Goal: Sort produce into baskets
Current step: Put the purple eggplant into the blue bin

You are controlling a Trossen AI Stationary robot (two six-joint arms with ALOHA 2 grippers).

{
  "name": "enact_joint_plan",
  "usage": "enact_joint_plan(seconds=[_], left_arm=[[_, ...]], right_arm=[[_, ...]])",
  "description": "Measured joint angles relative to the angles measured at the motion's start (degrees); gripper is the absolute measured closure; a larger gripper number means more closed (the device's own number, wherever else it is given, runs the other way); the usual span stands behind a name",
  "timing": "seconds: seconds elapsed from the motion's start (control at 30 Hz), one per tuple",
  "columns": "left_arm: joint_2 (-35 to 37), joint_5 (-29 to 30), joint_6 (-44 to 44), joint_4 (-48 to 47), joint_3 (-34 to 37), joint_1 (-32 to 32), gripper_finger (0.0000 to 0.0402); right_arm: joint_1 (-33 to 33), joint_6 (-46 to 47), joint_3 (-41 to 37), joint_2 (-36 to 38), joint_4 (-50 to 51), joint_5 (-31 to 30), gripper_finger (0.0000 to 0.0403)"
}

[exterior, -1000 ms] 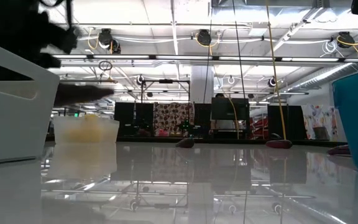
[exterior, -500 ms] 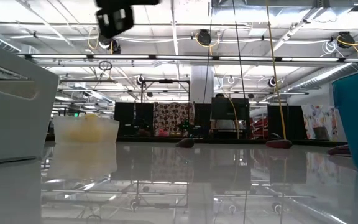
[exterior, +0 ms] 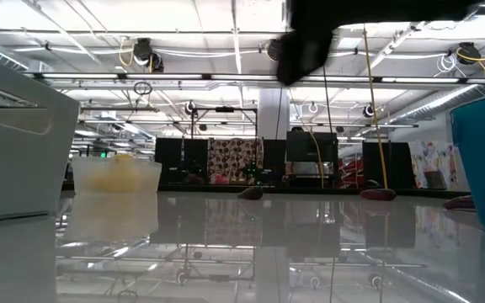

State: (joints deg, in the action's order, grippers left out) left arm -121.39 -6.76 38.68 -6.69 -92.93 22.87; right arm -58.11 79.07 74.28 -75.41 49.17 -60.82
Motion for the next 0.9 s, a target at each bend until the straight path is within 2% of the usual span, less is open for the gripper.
enact_joint_plan(seconds=[0.13, 0.3, 0.43, 0.73, 0.9], left_arm=[[-8.39, -4.4, 0.06, -3.01, -11.06, -0.57, 0.0262], [-14.05, -5.32, 0.07, -11.81, -20.69, -1.28, 0.0262], [-14.19, -4.99, -0.27, -13.33, -21.94, -2.08, 0.0253], [-13.76, -6.34, -0.39, -14.0, -22.31, -2.68, 0.0149], [-13.04, -6.93, 0.06, -15.56, -22.36, -3.09, 0.0127]], right_arm=[[0.43, -3.0, 0.0, 1.3, 0.0, -1.81, 0.0403], [1.02, -3.92, 0.0, 1.52, 0.92, -2.15, 0.0403], [1.11, -3.64, 0.0, 1.52, 2.23, -2.14, 0.0403], [1.11, -3.44, 0.0, 1.52, 3.51, -2.12, 0.0403], [1.21, -3.25, 0.0, 1.52, 4.36, -2.11, 0.0403]])
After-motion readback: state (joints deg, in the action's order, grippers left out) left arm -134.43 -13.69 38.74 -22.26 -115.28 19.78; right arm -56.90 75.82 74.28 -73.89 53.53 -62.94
